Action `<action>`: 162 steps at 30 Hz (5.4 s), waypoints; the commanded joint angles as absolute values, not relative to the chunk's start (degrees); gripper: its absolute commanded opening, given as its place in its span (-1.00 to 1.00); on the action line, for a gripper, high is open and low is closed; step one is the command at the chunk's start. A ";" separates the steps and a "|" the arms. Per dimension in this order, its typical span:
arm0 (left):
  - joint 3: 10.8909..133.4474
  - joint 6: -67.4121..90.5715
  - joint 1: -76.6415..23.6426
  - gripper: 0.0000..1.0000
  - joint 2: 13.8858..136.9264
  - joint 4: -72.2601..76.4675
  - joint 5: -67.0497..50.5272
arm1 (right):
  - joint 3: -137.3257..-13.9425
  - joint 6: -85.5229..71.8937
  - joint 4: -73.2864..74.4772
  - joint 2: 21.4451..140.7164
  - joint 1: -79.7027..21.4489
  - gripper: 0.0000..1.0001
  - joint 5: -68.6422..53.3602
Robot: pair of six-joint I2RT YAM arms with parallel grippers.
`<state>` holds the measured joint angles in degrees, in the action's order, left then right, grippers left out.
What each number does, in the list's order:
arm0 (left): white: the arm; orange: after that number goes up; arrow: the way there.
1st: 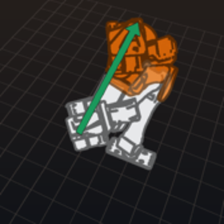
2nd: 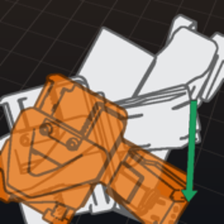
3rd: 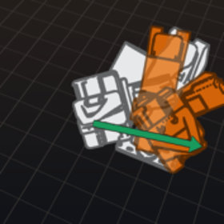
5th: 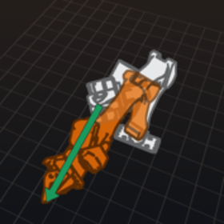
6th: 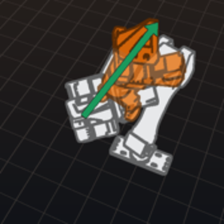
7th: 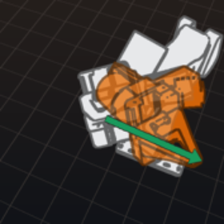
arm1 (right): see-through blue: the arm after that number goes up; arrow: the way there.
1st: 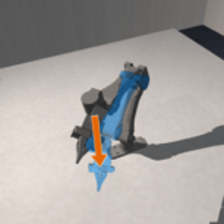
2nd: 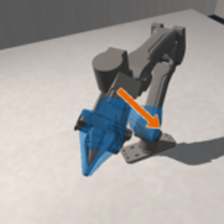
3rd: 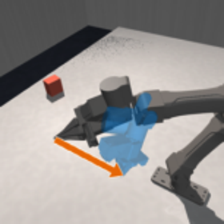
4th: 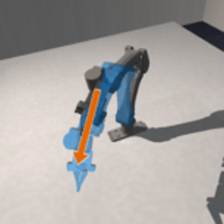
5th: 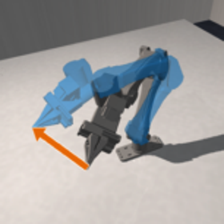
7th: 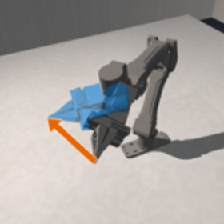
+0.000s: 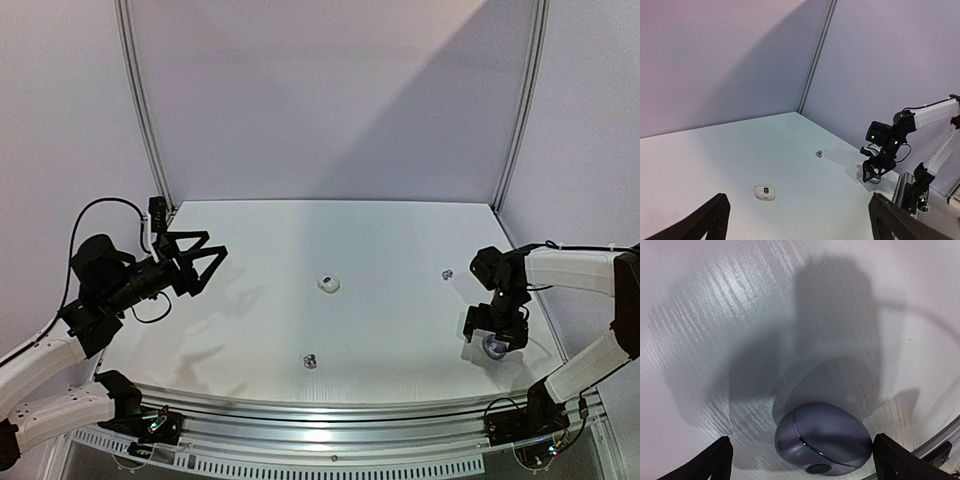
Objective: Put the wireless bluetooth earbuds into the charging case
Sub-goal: Pick up the charging case from the center of the board, then pass from the right arm to the left, then pass from the left arm to the right
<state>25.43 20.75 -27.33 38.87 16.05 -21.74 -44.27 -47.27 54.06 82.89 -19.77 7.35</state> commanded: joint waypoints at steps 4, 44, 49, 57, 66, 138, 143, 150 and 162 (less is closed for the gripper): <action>24.86 19.55 -26.72 0.99 38.49 16.43 -21.35 | -43.09 -44.88 48.99 85.17 -18.98 0.98 7.69; 24.61 19.22 -26.46 0.99 39.20 17.20 -22.21 | -43.41 -38.76 45.77 83.83 -19.07 -0.32 -4.16; 24.73 19.85 -26.38 0.99 39.29 17.00 -22.22 | -47.63 -36.92 45.51 80.84 -21.07 -0.61 -4.75; 28.67 20.78 -26.20 0.95 40.78 15.72 -29.85 | -71.76 -18.12 38.93 76.26 -47.00 -0.69 20.99; 37.65 13.85 -26.32 0.94 45.56 10.51 -53.74 | -92.68 31.59 18.15 93.99 -68.58 -0.81 40.94; 45.93 12.60 -28.37 -1.00 48.00 0.81 -46.32 | -114.01 33.05 21.85 107.31 -73.72 0.95 15.97; 43.33 13.41 -28.13 -1.00 46.96 8.63 -51.07 | -106.40 12.61 20.88 97.91 -65.22 0.98 -20.21; 41.80 14.90 -28.13 -1.00 47.73 17.46 -56.59 | -107.53 -2.52 22.88 100.02 -62.24 0.74 -30.63; 41.44 16.52 -28.32 -1.00 47.55 18.94 -56.87 | -113.12 -3.66 27.04 106.81 -62.27 -0.11 -32.23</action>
